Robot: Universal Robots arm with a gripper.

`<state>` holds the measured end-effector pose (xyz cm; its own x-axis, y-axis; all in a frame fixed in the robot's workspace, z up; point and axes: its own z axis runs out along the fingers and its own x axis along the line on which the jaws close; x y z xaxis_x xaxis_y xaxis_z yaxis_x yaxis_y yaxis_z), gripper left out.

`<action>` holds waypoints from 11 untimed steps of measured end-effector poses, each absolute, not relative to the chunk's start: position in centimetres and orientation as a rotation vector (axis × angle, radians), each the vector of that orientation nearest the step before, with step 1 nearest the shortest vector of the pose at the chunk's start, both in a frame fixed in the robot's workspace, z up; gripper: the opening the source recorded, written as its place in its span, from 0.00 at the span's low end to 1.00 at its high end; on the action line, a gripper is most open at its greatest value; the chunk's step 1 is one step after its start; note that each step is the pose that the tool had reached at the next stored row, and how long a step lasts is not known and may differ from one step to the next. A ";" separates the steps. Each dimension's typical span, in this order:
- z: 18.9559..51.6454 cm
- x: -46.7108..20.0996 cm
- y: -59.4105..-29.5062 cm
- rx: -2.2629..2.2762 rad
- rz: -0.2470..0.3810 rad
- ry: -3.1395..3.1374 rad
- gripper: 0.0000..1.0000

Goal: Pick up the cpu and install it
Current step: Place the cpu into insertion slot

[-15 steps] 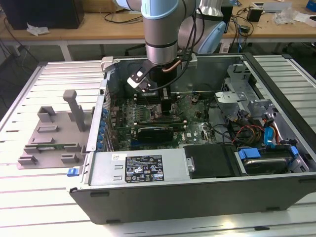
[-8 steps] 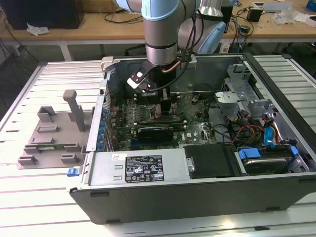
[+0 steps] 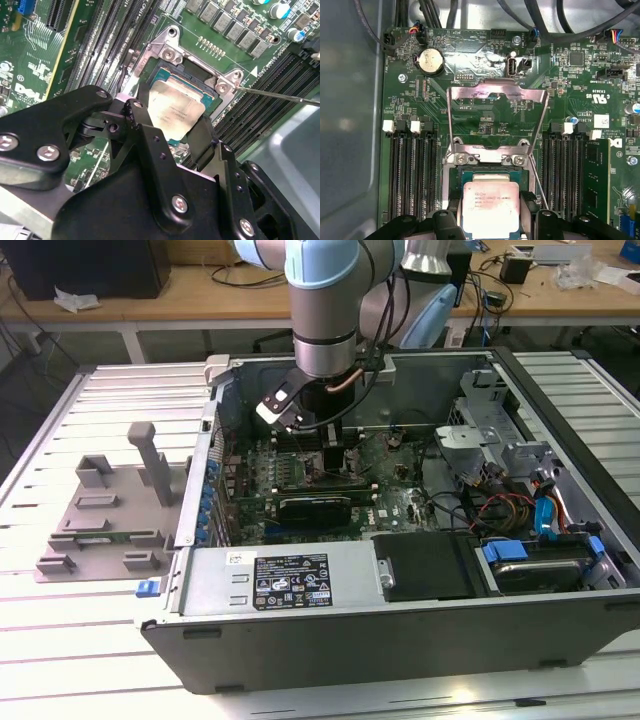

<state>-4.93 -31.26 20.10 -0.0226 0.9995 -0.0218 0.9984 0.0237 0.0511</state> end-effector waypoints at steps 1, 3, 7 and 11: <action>20.1 -4.9 -31.3 2.160 0.033 2.210 0.55; 20.0 -4.9 -31.3 2.160 0.033 2.210 0.55; 19.8 -4.9 -31.3 2.160 0.033 2.210 0.55; 19.8 -4.9 -31.3 2.160 0.033 2.210 0.55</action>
<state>-4.94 -31.26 19.82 -0.0220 0.9995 -0.0219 0.9984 0.0231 0.0510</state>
